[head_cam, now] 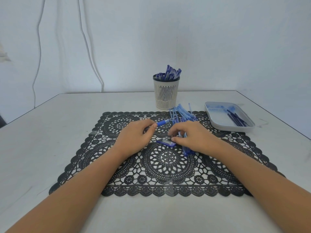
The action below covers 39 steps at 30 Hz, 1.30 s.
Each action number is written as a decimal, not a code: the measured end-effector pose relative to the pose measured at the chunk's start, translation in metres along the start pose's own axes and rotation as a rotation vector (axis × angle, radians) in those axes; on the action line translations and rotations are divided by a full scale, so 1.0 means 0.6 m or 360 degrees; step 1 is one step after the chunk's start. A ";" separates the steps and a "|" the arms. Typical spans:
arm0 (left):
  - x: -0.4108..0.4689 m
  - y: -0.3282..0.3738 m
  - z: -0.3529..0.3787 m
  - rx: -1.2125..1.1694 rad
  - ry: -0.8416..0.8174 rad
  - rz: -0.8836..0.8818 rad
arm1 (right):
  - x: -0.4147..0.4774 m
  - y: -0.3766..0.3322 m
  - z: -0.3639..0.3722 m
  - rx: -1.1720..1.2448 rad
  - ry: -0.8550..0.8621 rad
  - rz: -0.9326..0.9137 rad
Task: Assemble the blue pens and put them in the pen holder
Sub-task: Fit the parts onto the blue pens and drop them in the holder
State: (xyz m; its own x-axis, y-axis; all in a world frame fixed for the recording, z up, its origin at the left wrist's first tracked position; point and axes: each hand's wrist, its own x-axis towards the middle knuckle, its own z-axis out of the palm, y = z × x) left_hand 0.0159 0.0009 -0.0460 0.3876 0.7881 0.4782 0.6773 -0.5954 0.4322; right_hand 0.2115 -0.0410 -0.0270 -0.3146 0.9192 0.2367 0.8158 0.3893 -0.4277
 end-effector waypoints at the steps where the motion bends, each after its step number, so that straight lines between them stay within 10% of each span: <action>1: 0.000 0.000 0.000 -0.0001 -0.0007 0.0001 | 0.000 0.001 0.000 0.0030 -0.0005 0.0000; 8: 0.002 -0.001 0.001 -0.0005 -0.0019 0.0026 | 0.000 0.006 -0.014 0.0548 0.0437 0.0347; 18: 0.000 -0.001 0.003 0.0077 -0.0059 0.0128 | 0.004 0.001 -0.016 0.0783 0.0385 0.0407; 26: 0.003 0.002 -0.001 0.0099 0.0045 -0.0049 | 0.017 0.063 -0.052 0.1316 0.1092 0.0759; 31: 0.005 -0.001 -0.001 0.0114 0.0097 -0.0131 | 0.014 0.074 -0.049 0.0901 0.1421 0.0698; 39: 0.005 0.002 -0.001 0.0172 0.0048 -0.0137 | 0.021 0.087 -0.007 -0.0270 0.0913 0.0446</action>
State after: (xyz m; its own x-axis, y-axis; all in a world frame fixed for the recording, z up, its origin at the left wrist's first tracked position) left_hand 0.0173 0.0024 -0.0437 0.3072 0.8295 0.4664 0.7714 -0.5041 0.3885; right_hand 0.2520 -0.0093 -0.0427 0.1910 0.7893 0.5835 0.9090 0.0822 -0.4087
